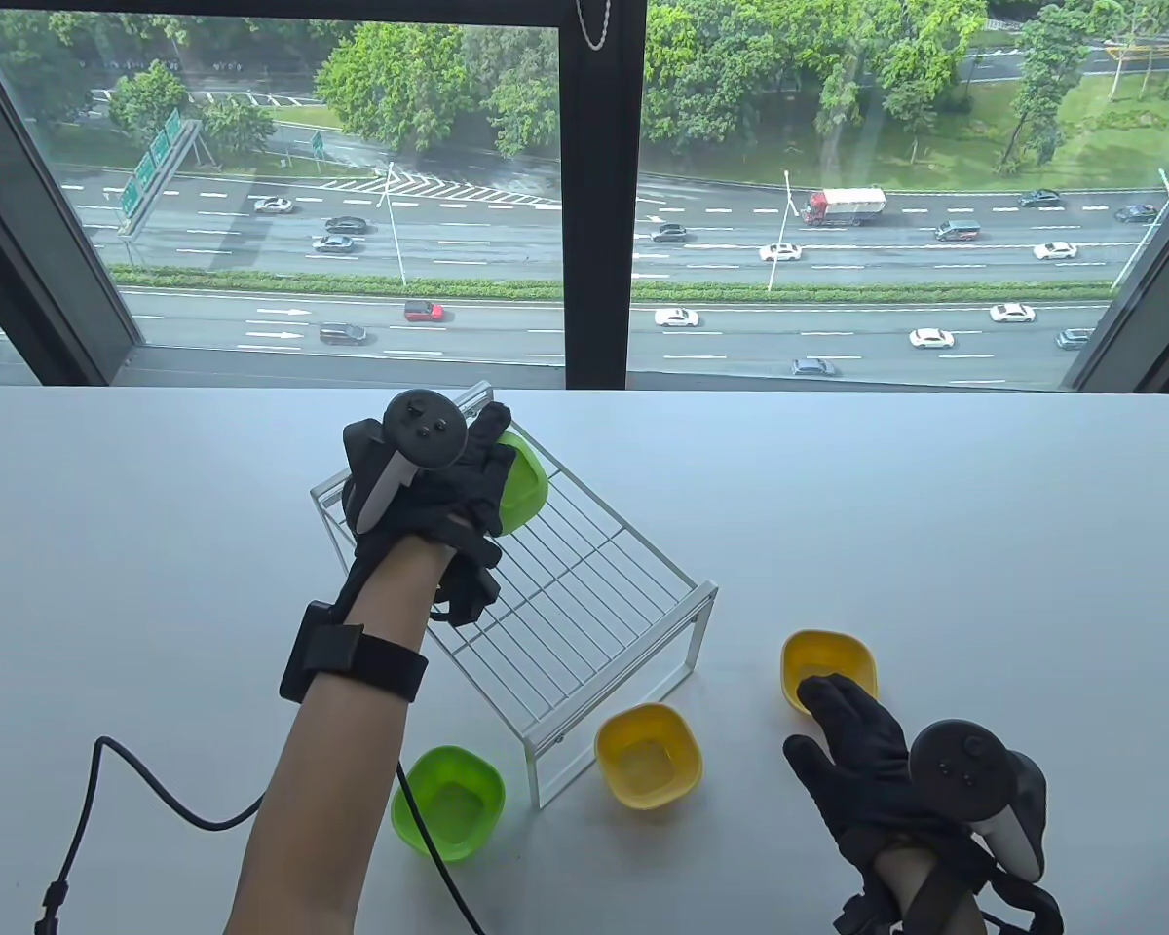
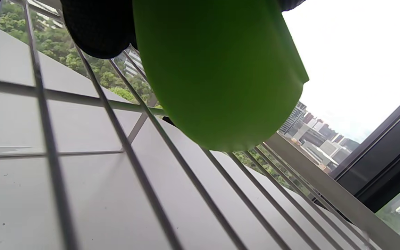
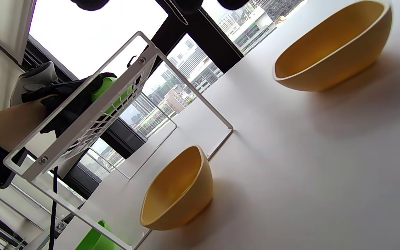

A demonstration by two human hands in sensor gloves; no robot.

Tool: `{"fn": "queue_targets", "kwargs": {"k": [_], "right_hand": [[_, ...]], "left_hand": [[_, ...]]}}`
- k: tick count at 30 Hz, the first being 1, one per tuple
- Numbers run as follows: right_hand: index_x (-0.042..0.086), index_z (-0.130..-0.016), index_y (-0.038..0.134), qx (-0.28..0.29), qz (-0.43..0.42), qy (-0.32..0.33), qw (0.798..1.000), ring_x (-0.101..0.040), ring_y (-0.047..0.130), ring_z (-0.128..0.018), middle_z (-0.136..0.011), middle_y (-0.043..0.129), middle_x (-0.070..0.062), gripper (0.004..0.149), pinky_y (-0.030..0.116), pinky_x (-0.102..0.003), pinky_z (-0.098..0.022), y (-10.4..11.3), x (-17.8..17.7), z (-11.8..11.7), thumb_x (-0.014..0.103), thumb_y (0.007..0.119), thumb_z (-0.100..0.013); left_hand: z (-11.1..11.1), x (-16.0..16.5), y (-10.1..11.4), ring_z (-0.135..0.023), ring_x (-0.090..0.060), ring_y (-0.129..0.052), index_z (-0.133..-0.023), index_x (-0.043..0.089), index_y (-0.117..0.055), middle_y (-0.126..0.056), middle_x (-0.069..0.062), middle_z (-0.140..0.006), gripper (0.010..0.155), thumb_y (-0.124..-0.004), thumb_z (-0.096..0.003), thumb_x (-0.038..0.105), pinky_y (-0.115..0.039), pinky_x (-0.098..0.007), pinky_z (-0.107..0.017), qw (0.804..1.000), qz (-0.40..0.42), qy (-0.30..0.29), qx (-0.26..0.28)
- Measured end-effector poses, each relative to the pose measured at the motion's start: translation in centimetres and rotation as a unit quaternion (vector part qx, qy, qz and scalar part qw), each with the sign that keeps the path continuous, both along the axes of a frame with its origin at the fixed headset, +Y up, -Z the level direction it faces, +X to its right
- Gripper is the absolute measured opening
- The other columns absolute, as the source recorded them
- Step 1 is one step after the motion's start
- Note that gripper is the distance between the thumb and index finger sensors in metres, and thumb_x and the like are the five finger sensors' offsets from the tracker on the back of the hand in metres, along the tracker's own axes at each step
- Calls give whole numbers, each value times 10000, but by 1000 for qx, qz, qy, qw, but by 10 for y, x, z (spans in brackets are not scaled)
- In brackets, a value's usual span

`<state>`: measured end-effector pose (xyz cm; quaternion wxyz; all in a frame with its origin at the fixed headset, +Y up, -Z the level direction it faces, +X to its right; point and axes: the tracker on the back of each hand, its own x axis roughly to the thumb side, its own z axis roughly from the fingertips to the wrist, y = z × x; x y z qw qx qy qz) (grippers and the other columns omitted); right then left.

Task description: Flip small dish upside down onto kitchen shelf

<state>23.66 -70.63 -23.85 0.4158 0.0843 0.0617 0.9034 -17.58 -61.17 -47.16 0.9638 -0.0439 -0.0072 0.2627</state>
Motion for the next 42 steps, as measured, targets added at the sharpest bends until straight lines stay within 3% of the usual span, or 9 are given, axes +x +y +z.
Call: {"fn": "queue_targets", "kwargs": {"k": [4, 8, 12, 13, 18, 21, 23, 33, 42], "right_hand": [[191, -1114, 380, -7, 5, 6, 1000, -472, 275, -1028, -1178, 306, -178, 781, 315, -675, -713, -1, -2, 0, 648, 614, -526], [189, -1114, 380, -7, 1, 5, 1000, -471, 295, -1023, -1179, 306, -179, 782, 314, -675, -714, -1, -2, 0, 648, 614, -526], [193, -1116, 373, -8, 9, 12, 1000, -466, 294, -1028, -1181, 309, -175, 784, 317, -673, -716, 0, -4, -2, 656, 607, -528], [195, -1117, 369, -9, 10, 13, 1000, -465, 294, -1029, -1182, 307, -173, 785, 317, -672, -717, 0, -4, -2, 658, 604, -529], [193, -1116, 368, -8, 9, 17, 1000, -466, 296, -1028, -1182, 310, -172, 786, 317, -673, -716, 0, -5, -1, 658, 604, -529], [197, -1118, 367, 4, 12, 18, 1000, -462, 300, -1033, -1184, 314, -169, 786, 321, -672, -716, 3, -5, -1, 664, 599, -530], [199, -1119, 368, 3, 12, 18, 1000, -462, 302, -1034, -1185, 316, -169, 786, 317, -672, -717, 3, -5, -1, 665, 598, -530], [199, -1116, 394, 6, 3, 13, 1000, -463, 317, -1033, -1184, 336, -169, 774, 311, -677, -713, 3, -3, -1, 659, 603, -529], [202, -1115, 402, 1, 7, 15, 1000, -461, 320, -1034, -1184, 343, -169, 770, 306, -678, -713, 2, -4, -1, 658, 605, -529]], "left_hand": [[-1, 5, 0, -688, -515, -871, -1057, 297, -654, -754, -230, -1003, 600, -597, -489, 483, -743, -676, -582, 999, -42, 21, 13], [-6, 14, -6, -619, -598, -896, -1054, 272, -654, -865, -248, -939, 605, -559, -499, 494, -707, -676, -610, 996, -84, 19, -11], [-7, 22, -10, -720, -526, -828, -1047, 224, -703, -749, -239, -1007, 594, -568, -526, 477, -641, -647, -670, 990, -128, 30, -48], [-5, 21, -8, -745, -472, -828, -1036, 253, -695, -724, -183, -1024, 605, -525, -512, 503, -652, -607, -699, 986, -144, 55, -66], [0, 18, -4, -808, -432, -773, -1054, 248, -655, -656, -170, -1059, 606, -553, -507, 488, -627, -615, -701, 991, -121, 49, -24], [13, 16, 9, -861, -392, -733, -1071, 271, -623, -627, -160, -1086, 642, -581, -489, 538, -619, -619, -700, 992, -102, 29, 69], [24, 15, 18, -887, -387, -704, -1088, 284, -585, -590, -150, -1111, 665, -593, -484, 563, -611, -618, -708, 990, -95, 16, 100], [88, -7, 41, -939, -390, -656, -1111, 301, -553, -535, -137, -1153, 713, -613, -474, 615, -549, -647, -750, 980, -105, -76, 149], [144, -43, 29, -990, -407, -604, -1113, 316, -553, -516, -117, -1174, 742, -697, -454, 627, -508, -668, -767, 970, -127, -122, 170]]}}
